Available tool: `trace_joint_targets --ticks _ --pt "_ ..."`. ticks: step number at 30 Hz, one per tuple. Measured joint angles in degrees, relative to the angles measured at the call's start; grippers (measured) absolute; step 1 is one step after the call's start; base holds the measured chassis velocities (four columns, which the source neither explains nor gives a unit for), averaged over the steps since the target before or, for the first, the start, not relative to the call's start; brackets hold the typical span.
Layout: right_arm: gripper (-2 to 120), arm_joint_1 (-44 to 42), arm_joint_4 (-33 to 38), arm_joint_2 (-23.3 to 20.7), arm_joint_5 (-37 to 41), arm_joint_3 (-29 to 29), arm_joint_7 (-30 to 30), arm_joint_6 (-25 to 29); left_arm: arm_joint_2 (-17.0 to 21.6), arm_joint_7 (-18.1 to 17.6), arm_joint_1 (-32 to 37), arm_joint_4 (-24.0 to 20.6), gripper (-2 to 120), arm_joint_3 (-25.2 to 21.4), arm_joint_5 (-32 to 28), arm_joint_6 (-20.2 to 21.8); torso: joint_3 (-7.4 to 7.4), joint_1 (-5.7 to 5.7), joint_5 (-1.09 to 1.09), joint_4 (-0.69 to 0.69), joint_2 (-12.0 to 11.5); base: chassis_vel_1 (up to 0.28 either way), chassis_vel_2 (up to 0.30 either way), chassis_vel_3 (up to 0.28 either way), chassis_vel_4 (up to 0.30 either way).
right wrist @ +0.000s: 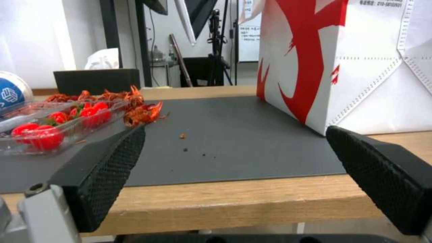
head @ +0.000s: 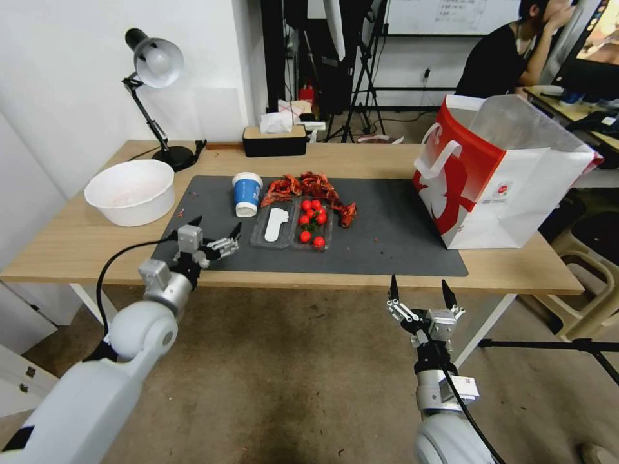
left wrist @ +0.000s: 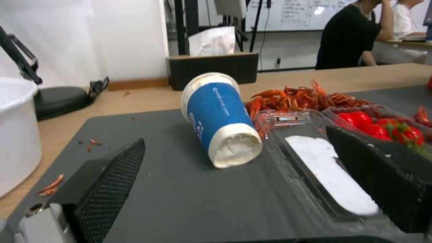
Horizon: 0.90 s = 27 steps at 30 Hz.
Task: Pick up the trash from the table and place it into the takeout bag.
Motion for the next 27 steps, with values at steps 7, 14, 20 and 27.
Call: trace_joint_targets --ticks 7,14,20,27 --pt "100 0.04 -0.04 0.36 -0.14 0.08 -0.01 -0.1 0.18 -2.14 -9.28 4.34 100 4.75 -7.89 5.21 0.0 0.0 0.01 -0.01 0.0 0.0 0.0 0.0 0.0" --pt "100 -0.14 0.05 0.61 -0.21 0.45 0.05 -0.17 -1.25 -3.81 -16.37 9.92 100 9.3 -12.51 8.62 -0.01 0.0 0.0 0.0 0.0 0.0 0.0 0.0 0.0" --pt "100 -0.11 0.09 0.91 -0.31 0.57 0.1 -0.22 -2.58 -4.78 -20.93 14.21 100 12.47 -14.56 10.01 0.0 0.0 0.0 -0.01 0.0 0.0 0.0 0.0 0.0" --pt "100 0.1 0.13 1.13 -0.38 0.63 0.16 -0.29 -4.08 -5.9 -26.69 19.45 100 16.56 -16.35 11.39 0.0 0.0 0.0 0.0 0.01 0.0 0.0 0.0 0.0"
